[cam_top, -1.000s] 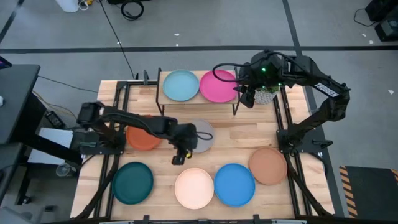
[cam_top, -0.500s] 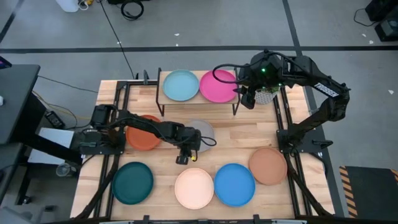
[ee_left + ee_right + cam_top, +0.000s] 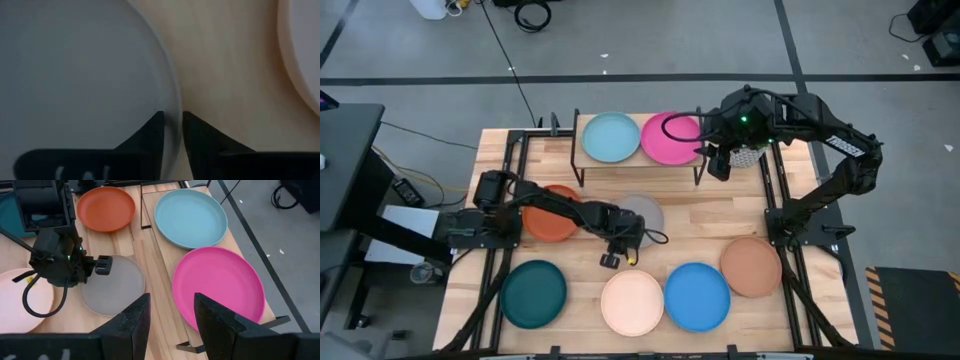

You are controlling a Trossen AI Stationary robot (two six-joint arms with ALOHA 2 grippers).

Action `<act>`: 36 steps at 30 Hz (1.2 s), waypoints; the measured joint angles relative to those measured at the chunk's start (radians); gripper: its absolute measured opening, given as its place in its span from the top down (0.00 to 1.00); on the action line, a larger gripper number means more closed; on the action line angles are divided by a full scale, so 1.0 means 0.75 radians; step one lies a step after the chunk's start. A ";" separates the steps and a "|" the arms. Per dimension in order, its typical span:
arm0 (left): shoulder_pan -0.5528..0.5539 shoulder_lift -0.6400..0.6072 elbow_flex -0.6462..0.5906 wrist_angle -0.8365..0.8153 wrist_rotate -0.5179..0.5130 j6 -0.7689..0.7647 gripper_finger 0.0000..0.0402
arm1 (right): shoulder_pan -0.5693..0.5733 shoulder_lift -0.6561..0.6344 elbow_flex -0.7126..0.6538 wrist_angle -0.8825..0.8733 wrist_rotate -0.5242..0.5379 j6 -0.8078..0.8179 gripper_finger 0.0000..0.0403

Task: Place and stack plates onto a shelf
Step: Stack the gray plate on top of the light blue plate on the shelf

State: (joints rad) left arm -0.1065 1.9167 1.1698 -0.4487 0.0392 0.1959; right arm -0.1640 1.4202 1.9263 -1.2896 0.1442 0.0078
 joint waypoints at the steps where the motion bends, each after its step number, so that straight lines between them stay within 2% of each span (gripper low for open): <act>1: -0.005 0.000 0.000 0.000 0.000 0.000 0.85 | 0.003 0.000 0.000 0.000 0.006 0.000 0.61; 6: -0.013 -0.002 0.012 -0.017 0.026 0.001 0.96 | 0.010 0.000 0.000 0.000 0.028 0.001 0.61; 10: -0.011 -0.027 0.092 -0.186 0.122 -0.033 0.96 | 0.010 0.000 0.000 0.000 0.038 -0.001 0.61; 18: 0.000 -0.300 0.281 -0.388 0.311 -0.053 0.96 | 0.010 -0.002 0.000 0.001 0.196 0.000 0.61; 23: 0.040 -0.451 0.414 -0.536 0.273 -0.075 0.96 | 0.002 -0.004 0.000 0.002 0.297 0.000 0.61; 27: 0.090 -0.543 0.522 -0.559 0.201 -0.038 0.96 | -0.020 -0.010 0.000 0.011 0.345 0.006 0.61; 32: 0.219 -0.571 0.637 -0.685 0.069 0.088 0.96 | -0.037 -0.010 0.000 0.054 0.344 0.056 0.61; 36: 0.361 -0.574 0.659 -0.741 0.056 0.182 0.96 | -0.037 -0.010 0.000 0.086 0.343 0.081 0.61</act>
State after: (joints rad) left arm 0.1641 1.4865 1.6642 -1.0042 0.0811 0.3326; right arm -0.1918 1.4128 1.9263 -1.2254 0.4015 0.0686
